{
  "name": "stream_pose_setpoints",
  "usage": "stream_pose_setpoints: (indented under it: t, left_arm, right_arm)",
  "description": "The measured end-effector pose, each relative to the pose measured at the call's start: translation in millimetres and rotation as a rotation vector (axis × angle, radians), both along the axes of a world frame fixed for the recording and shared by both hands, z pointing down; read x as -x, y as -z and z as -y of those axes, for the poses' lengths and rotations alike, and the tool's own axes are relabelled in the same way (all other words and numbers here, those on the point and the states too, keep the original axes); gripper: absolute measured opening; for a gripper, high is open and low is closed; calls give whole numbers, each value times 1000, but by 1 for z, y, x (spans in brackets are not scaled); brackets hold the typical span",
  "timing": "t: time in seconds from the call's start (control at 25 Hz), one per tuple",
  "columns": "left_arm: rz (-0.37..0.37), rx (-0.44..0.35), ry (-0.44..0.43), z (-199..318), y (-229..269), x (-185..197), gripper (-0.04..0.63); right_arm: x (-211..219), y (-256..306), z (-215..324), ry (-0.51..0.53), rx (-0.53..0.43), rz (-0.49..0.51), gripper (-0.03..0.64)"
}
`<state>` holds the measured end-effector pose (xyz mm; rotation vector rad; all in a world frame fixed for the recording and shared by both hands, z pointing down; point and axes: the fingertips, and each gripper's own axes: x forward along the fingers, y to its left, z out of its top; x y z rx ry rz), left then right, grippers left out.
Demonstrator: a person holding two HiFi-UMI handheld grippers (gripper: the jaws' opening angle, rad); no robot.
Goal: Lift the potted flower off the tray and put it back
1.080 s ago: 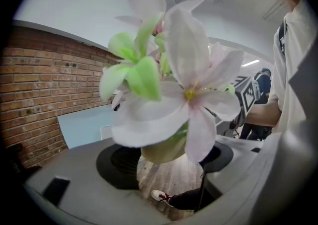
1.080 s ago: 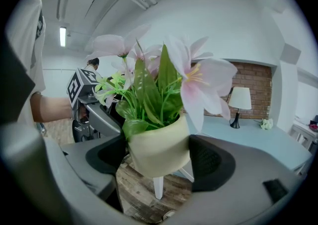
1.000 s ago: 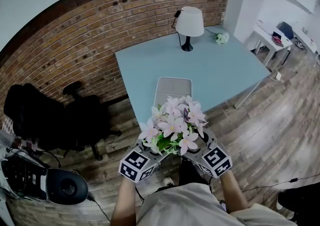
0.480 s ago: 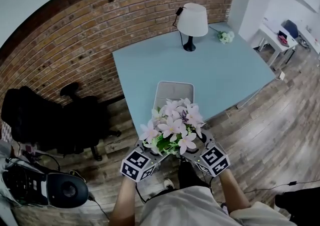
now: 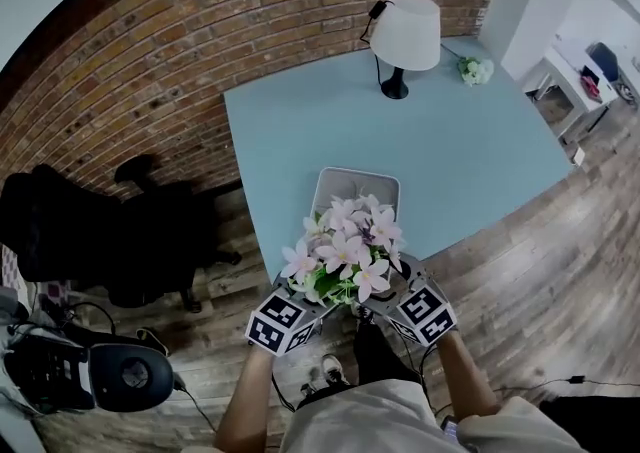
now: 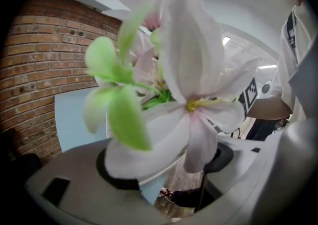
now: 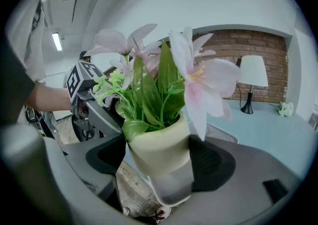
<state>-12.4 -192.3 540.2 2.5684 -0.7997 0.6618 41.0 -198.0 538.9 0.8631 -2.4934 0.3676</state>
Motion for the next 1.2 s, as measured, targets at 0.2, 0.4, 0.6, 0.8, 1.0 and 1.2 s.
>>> stream_pose_setpoints:
  t: [0.2, 0.4, 0.6, 0.8, 1.0, 1.2]
  left_arm:
    - [29, 52, 17, 31, -26, -3, 356]
    - [49, 105, 36, 59, -51, -4, 356]
    - [61, 156, 65, 79, -74, -1, 356]
    - [76, 192, 90, 94, -88, 5, 356]
    - [95, 186, 96, 98, -94, 11, 356]
    - [138, 165, 87, 103, -98, 9, 356]
  right_arm:
    - [-2, -26, 32, 29, 61, -4, 420]
    - [-2, -53, 61, 56, 115, -16, 420]
    - [1, -75, 84, 97, 154, -36, 422]
    - [7, -90, 100, 125, 174, -35, 422]
    - [13, -98, 104, 131, 187, -15, 422]
    - [11, -105, 109, 152, 160, -47, 425]
